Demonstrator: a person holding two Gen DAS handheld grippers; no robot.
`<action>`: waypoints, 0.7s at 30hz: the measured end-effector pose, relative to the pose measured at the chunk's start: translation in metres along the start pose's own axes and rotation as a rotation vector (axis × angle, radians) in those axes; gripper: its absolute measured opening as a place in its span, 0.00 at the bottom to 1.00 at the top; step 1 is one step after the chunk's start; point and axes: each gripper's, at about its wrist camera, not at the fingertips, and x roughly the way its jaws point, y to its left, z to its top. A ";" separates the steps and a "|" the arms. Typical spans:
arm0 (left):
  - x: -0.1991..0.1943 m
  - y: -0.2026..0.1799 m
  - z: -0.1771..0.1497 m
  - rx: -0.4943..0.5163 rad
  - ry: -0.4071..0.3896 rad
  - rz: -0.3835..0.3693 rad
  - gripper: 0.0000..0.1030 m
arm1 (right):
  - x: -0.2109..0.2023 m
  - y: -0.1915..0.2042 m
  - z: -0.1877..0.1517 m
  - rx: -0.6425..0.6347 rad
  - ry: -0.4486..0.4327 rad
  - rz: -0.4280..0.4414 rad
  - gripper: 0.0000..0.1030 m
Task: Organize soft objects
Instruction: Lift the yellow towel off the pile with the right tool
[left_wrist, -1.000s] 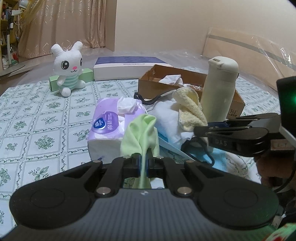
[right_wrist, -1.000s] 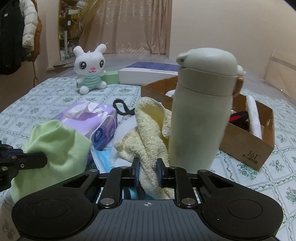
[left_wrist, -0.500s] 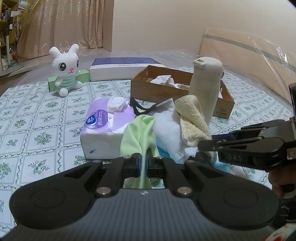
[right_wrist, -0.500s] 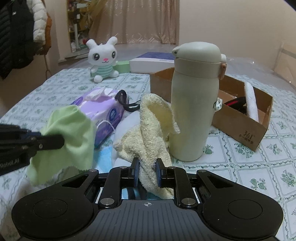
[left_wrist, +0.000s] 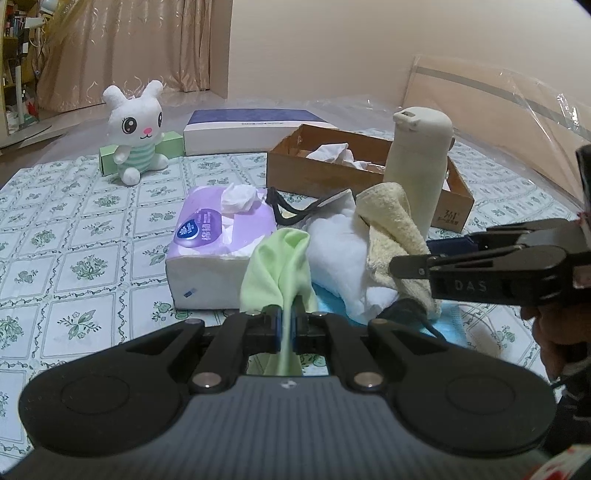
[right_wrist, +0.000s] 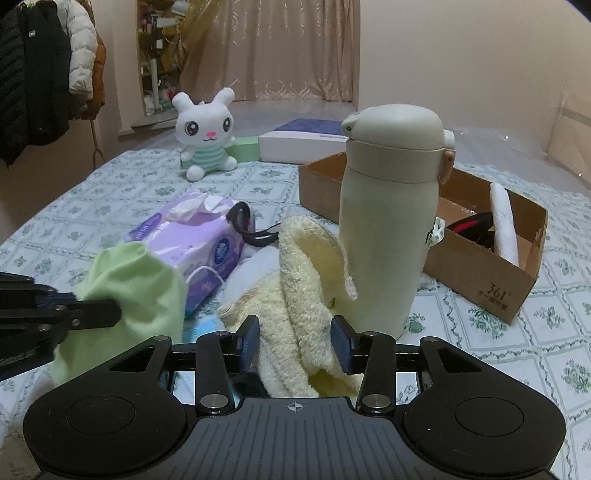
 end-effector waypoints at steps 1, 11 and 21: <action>0.000 0.000 0.000 0.000 0.001 -0.001 0.04 | 0.002 -0.001 0.000 -0.003 0.001 0.001 0.42; -0.001 -0.004 0.001 0.007 -0.002 0.002 0.04 | -0.028 -0.014 0.012 0.032 -0.085 -0.001 0.06; -0.016 -0.020 0.006 0.027 -0.023 0.003 0.04 | -0.085 -0.033 0.009 0.051 -0.161 -0.040 0.06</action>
